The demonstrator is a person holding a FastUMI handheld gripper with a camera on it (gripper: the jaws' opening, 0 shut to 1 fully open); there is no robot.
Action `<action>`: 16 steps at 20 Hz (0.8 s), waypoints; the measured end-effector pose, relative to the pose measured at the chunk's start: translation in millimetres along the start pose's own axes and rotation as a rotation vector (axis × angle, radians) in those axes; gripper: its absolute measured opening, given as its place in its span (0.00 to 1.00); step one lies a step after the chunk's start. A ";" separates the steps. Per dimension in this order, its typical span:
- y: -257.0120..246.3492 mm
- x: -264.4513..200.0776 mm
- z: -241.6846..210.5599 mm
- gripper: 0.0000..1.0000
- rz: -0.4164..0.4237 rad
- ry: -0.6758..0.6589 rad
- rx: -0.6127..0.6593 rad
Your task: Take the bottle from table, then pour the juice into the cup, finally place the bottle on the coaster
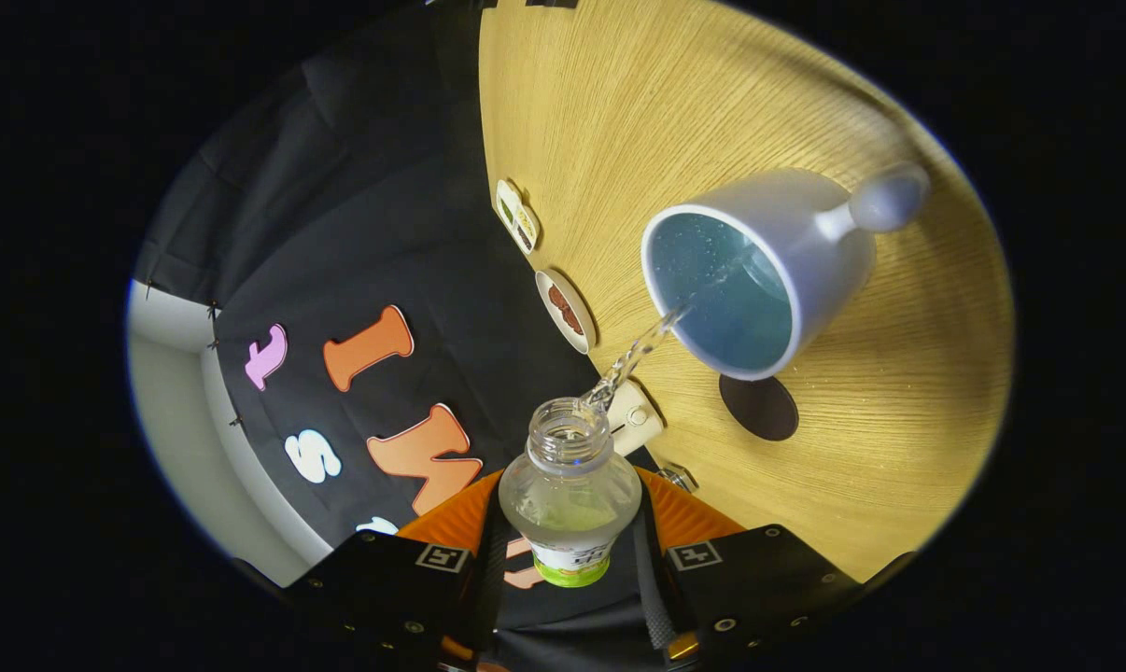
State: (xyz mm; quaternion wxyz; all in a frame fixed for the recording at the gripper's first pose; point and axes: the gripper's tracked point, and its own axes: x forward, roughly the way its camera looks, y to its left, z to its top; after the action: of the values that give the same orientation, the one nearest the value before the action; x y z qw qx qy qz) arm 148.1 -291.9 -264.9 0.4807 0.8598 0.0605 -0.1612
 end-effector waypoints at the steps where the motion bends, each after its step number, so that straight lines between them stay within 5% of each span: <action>1: -0.3 -0.4 0.5 0.63 0.003 0.001 0.003; 16: 11.6 0.9 1.7 0.62 0.028 0.004 0.064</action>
State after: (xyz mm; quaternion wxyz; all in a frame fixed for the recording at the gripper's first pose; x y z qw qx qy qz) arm 151.6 -299.5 -256.7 0.4551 0.8758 0.0444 -0.1546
